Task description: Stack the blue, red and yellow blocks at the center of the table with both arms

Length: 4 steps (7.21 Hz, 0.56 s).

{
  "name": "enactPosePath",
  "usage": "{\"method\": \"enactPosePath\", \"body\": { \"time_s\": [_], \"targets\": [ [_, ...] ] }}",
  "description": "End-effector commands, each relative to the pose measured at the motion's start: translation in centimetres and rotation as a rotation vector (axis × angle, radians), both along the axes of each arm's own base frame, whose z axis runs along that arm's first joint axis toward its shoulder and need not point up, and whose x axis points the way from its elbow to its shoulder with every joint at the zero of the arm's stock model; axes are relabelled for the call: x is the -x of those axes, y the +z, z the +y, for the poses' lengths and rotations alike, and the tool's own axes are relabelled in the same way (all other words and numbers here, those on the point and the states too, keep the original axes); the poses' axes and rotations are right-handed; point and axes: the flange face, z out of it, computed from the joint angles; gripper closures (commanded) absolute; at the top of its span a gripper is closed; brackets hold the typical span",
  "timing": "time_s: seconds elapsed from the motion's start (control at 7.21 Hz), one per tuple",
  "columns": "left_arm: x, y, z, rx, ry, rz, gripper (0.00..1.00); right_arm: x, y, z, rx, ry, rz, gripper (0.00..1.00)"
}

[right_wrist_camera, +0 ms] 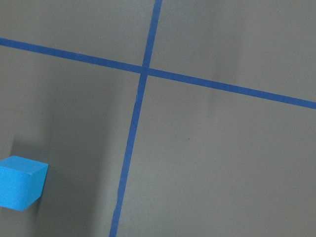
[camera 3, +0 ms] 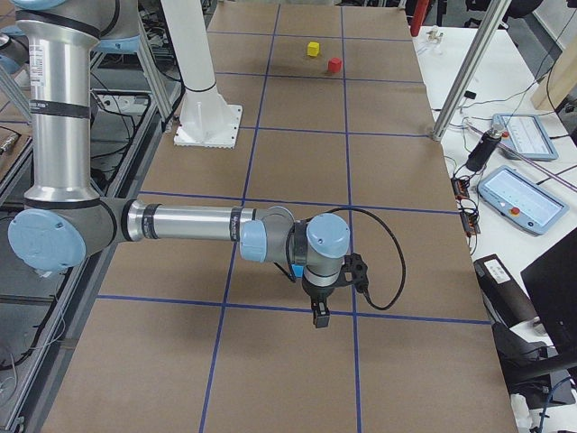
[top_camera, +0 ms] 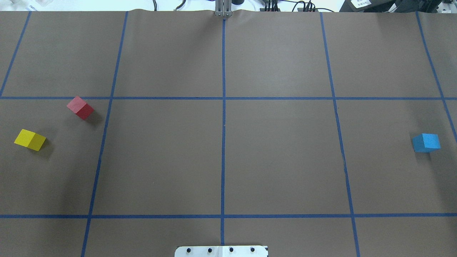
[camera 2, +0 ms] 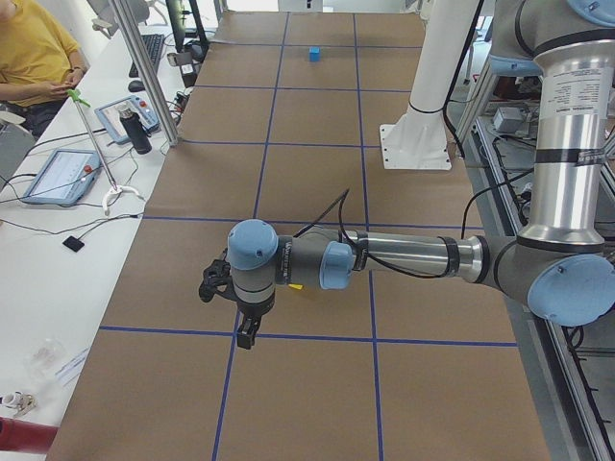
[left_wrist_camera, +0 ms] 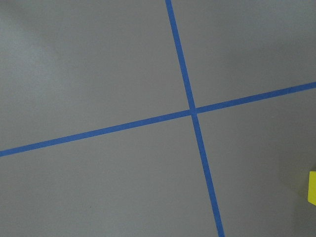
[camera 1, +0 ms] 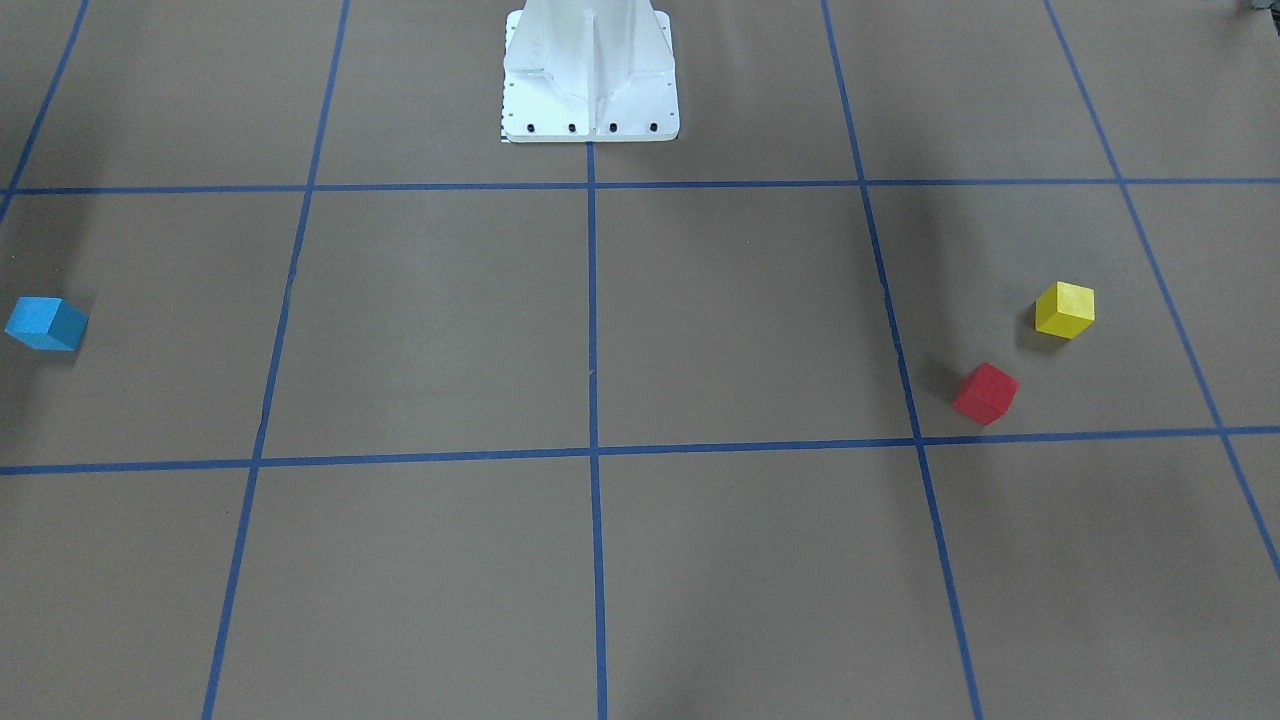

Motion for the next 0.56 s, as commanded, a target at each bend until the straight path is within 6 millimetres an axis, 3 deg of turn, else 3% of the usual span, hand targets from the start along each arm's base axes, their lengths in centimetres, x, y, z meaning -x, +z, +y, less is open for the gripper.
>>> {"method": "enactPosePath", "body": {
  "time_s": [0.0, 0.42],
  "targets": [
    [0.0, -0.3, -0.2, -0.005, 0.000, 0.000, 0.00, 0.0, 0.0, 0.0, 0.000, 0.000, 0.000, 0.00],
    [-0.1, -2.2, -0.4, -0.041, 0.001, 0.008, 0.00, 0.0, -0.8, -0.3, -0.017, 0.000, 0.000, 0.00]
  ]
}}
